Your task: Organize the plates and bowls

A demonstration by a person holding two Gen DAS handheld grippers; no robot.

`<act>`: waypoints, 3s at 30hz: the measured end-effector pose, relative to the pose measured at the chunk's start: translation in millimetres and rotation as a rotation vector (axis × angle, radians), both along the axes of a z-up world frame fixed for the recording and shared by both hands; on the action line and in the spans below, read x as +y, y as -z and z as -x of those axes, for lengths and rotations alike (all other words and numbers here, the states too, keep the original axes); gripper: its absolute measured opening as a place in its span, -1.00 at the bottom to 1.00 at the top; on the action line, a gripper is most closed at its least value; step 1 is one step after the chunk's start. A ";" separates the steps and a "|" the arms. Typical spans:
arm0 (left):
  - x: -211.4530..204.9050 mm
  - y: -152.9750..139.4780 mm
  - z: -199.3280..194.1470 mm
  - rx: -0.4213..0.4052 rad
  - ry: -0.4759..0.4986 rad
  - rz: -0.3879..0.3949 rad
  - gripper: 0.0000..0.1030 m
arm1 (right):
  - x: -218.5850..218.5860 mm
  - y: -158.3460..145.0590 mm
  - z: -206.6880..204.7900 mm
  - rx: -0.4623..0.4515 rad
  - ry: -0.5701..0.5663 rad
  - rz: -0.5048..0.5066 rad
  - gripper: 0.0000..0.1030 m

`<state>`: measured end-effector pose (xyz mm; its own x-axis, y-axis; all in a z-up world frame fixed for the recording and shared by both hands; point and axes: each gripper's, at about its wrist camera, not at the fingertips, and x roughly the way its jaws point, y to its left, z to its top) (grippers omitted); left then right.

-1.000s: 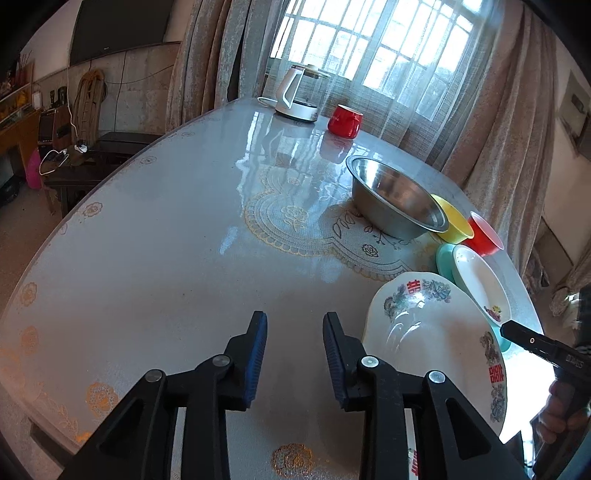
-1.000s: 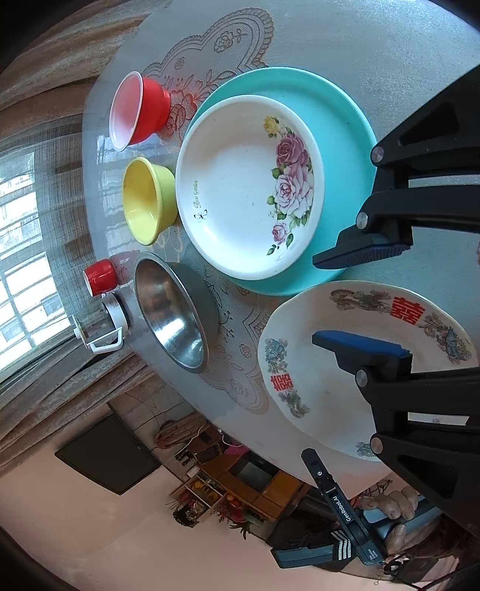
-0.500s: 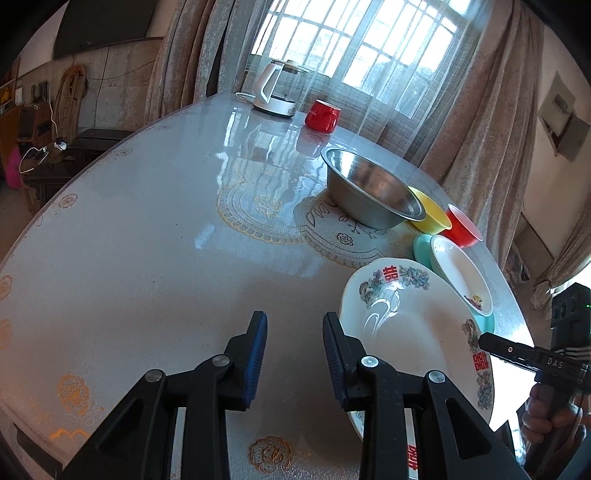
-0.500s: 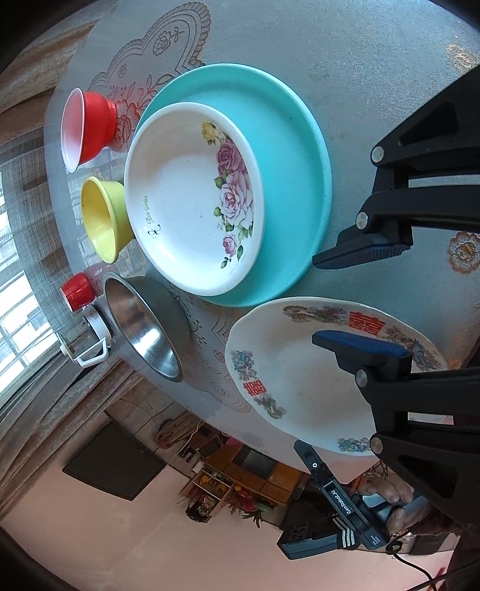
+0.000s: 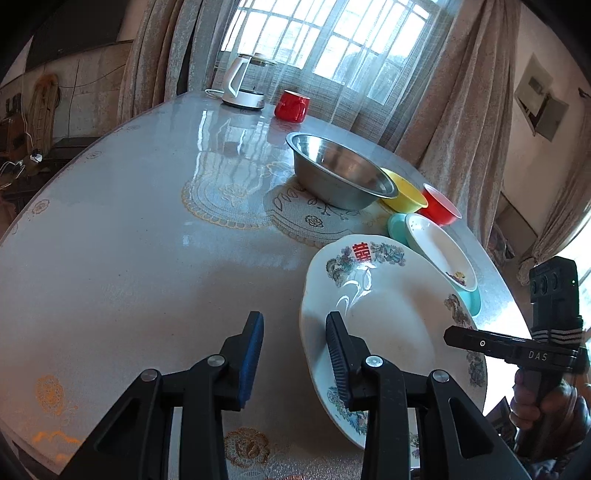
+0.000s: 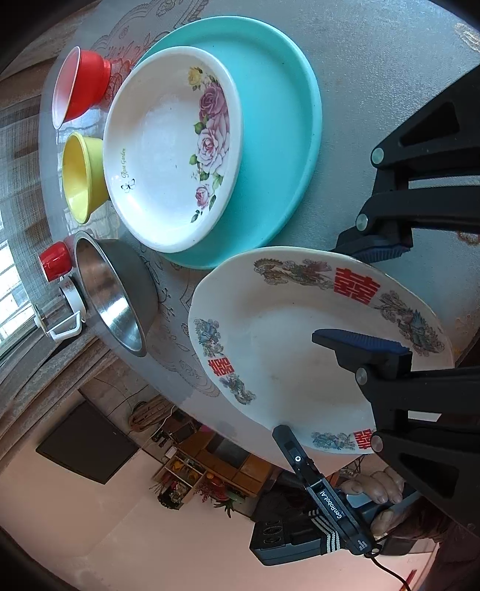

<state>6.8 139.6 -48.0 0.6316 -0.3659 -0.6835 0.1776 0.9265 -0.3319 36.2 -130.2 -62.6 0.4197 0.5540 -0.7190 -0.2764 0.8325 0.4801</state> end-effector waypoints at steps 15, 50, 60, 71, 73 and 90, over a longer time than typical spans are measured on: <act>-27.3 6.7 0.6 -0.015 0.064 -0.085 -0.49 | 2.0 -4.8 7.9 -0.087 -0.059 0.085 -0.59; -170.2 -30.3 -94.5 -0.143 0.211 -0.117 -0.48 | -119.7 -45.5 -35.4 -0.205 0.110 0.189 -0.51; -182.0 -21.0 -117.2 -0.111 0.201 -0.132 -0.48 | -127.4 -34.1 -59.2 -0.193 0.113 0.216 -0.48; -190.2 -10.2 -124.3 -0.085 0.205 -0.147 -0.46 | -131.7 -26.3 -67.9 -0.180 0.129 0.229 -0.46; -190.2 -7.3 -125.1 -0.075 0.196 -0.148 -0.45 | -131.6 -24.9 -69.3 -0.178 0.131 0.226 -0.46; -193.3 -7.2 -121.9 -0.099 0.136 -0.179 -0.42 | -126.3 -19.9 -68.3 -0.239 0.166 0.268 -0.41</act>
